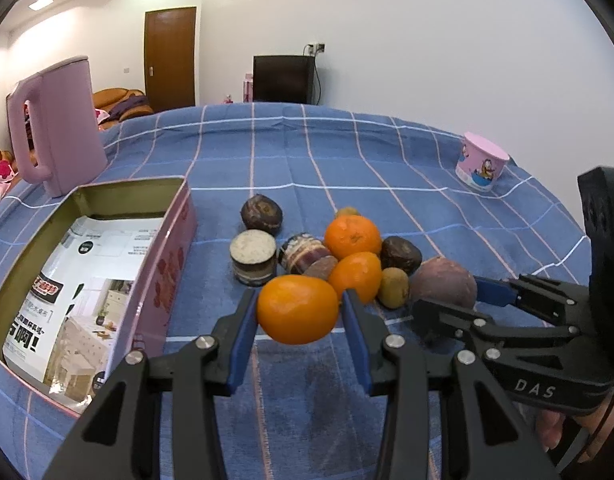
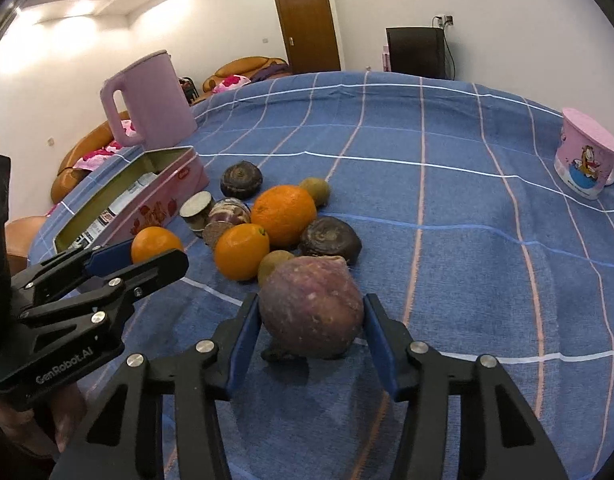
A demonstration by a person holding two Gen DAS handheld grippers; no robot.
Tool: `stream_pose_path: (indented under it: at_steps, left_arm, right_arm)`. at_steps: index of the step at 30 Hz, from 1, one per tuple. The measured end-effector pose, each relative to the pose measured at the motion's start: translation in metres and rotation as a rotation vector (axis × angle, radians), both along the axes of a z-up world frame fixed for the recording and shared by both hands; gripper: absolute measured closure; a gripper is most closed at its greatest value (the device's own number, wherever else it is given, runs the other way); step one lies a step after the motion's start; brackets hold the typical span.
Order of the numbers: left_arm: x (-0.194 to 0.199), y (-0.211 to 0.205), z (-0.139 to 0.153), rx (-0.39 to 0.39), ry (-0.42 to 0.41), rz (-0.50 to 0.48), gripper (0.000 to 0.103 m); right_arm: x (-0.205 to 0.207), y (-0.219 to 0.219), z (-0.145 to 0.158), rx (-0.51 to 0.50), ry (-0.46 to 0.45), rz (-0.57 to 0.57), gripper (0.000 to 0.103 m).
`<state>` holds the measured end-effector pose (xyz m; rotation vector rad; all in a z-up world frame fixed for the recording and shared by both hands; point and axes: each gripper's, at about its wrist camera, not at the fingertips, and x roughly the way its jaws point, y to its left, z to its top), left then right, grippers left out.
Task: Organize fruits
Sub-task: 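Close the right tool on the dark purple fruit while the left tool lifts the orange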
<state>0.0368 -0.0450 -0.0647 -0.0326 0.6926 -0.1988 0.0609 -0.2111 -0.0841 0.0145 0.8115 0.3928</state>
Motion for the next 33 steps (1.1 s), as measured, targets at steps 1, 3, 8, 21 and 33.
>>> stream_pose_path:
  at_steps: [1, 3, 8, 21, 33]
  left_arm:
    - [-0.001, 0.0, 0.001, 0.002, -0.005, 0.003, 0.059]
    - [-0.004, -0.001, 0.002, 0.009, -0.022, 0.002, 0.059]
    - [-0.011, -0.004, 0.007, 0.028, -0.069, 0.005, 0.059]
    - [-0.018, -0.009, 0.011, 0.062, -0.131, 0.011, 0.059]
    - [-0.023, -0.008, 0.015, 0.068, -0.168, 0.019, 0.059]
  right_arm:
    - [-0.001, 0.0, 0.001, -0.001, -0.01, -0.001, 0.05]
    - [-0.004, 0.0, 0.004, 0.003, -0.029, -0.001, 0.05]
    - [-0.01, -0.002, 0.01, 0.017, -0.077, -0.005, 0.05]
    - [-0.022, -0.002, 0.019, 0.04, -0.164, 0.007, 0.05]
    - [-0.033, -0.001, 0.024, 0.044, -0.223, 0.016, 0.05]
